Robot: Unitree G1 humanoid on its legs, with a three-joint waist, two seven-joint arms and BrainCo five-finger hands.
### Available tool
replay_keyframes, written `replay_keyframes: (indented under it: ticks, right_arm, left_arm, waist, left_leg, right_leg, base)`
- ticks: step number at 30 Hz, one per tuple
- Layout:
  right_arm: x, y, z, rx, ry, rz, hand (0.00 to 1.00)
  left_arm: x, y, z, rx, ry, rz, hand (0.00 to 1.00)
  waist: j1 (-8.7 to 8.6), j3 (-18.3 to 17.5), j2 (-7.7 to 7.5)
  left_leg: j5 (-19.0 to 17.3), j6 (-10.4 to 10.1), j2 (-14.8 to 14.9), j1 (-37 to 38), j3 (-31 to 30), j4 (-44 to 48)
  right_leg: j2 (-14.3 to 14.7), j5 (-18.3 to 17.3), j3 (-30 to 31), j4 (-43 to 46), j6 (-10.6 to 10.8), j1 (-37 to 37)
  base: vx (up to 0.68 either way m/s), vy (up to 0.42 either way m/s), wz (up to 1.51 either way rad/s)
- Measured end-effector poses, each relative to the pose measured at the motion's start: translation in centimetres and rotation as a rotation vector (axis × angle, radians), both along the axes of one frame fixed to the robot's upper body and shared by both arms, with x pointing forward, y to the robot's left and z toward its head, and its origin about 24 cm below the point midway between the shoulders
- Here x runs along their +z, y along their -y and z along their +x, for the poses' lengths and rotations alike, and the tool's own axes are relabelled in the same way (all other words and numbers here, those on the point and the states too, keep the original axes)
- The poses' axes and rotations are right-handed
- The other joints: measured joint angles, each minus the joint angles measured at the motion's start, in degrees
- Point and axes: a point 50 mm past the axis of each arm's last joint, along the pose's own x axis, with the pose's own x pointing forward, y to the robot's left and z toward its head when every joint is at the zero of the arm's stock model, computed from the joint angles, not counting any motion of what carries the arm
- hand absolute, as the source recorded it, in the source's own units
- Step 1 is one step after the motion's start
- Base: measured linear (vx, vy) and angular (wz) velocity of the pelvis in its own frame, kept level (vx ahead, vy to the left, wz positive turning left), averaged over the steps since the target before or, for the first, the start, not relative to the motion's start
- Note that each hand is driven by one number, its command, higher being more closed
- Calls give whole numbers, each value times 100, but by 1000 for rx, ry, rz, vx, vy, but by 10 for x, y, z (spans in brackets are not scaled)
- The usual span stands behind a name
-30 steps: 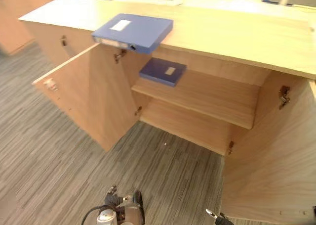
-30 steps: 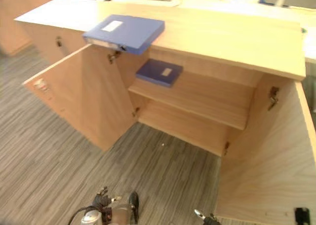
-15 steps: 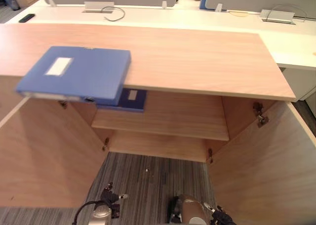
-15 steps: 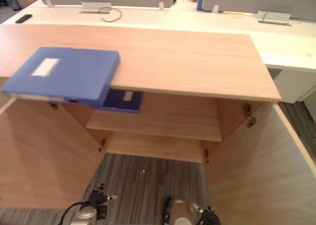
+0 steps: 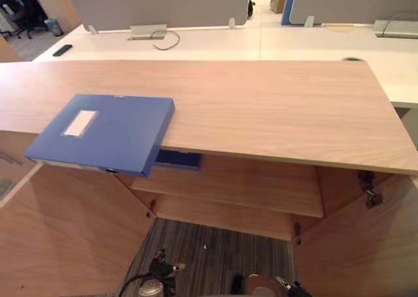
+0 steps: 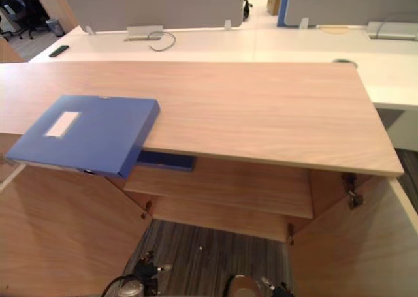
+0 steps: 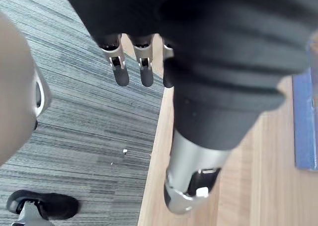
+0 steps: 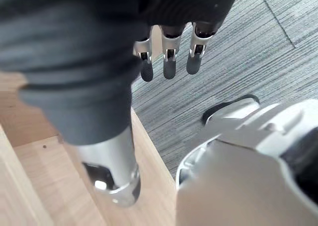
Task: Walk over to the cabinet, pick up the folder, carry it to the office cabinet, place the folder inside the office cabinet, then close the office cabinet door
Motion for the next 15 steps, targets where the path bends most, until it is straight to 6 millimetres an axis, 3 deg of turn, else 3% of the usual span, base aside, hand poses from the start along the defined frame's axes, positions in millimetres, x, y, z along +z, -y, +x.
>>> replay_keyframes:
  ticks: [4, 7, 8, 9, 10, 12, 15]
  right_arm:
    - [2, 6, 5, -3, 9, -21, 0]
    - [2, 11, 2, -9, -6, -31, 0]
    - [2, 13, 1, -10, -9, -36, 0]
    - [3, 14, 0, -10, -11, -40, 0]
    - [3, 15, 0, -8, -14, -41, 0]
    - [-2, -1, -4, -8, -24, 4, 0]
    - [-5, -12, -8, -9, -32, 35, 0]
  left_arm:
    - [0, 1, 1, -5, 2, -1, 0]
    - [2, 4, 5, -19, 21, 2, 0]
    - [3, 5, 7, -24, 35, 7, 0]
    - [4, 6, 8, -27, 42, 4, 0]
    - [5, 5, 9, -38, 50, 8, 0]
    - [16, -5, 21, -63, 123, 31, 0]
    - [37, -18, 37, -29, 270, -4, 0]
  waist:
    - [29, -54, -29]
    - [42, -115, -16]
    - [13, -168, 55]
    - [3, -219, 139]
    - [-11, -288, 172]
    - [-64, -447, -76]
    - [-45, -531, -166]
  left_leg:
    - [-2, 3, 21, -119, -251, -671]
    - [115, -90, -97, -188, -743, -1644]
    - [652, -43, -166, -171, -931, -2312]
    - [1139, -4, -173, -194, -1022, -2535]
    - [982, -304, -252, -127, -1072, -2653]
    - [923, -292, -776, -50, -1097, -3103]
    - [959, -151, -1160, 99, -1055, -3344]
  right_leg:
    - [-313, 110, 216, -27, 181, -2]
    - [-658, 299, 343, -198, 500, 61]
    - [-758, 436, 339, -369, 743, 163]
    - [-756, 487, 338, -441, 851, 173]
    - [-787, 574, 382, -561, 1056, 191]
    - [-1195, 856, 390, -1027, 1198, 284]
    - [-1451, 1170, 523, -1443, 1230, 450]
  base:
    - [112, 214, -25]
    - [89, 362, -7]
    - [112, 462, 1]
    - [120, 474, -3]
    - [132, 474, 5]
    - [130, 454, 17]
    - [51, 280, 3]
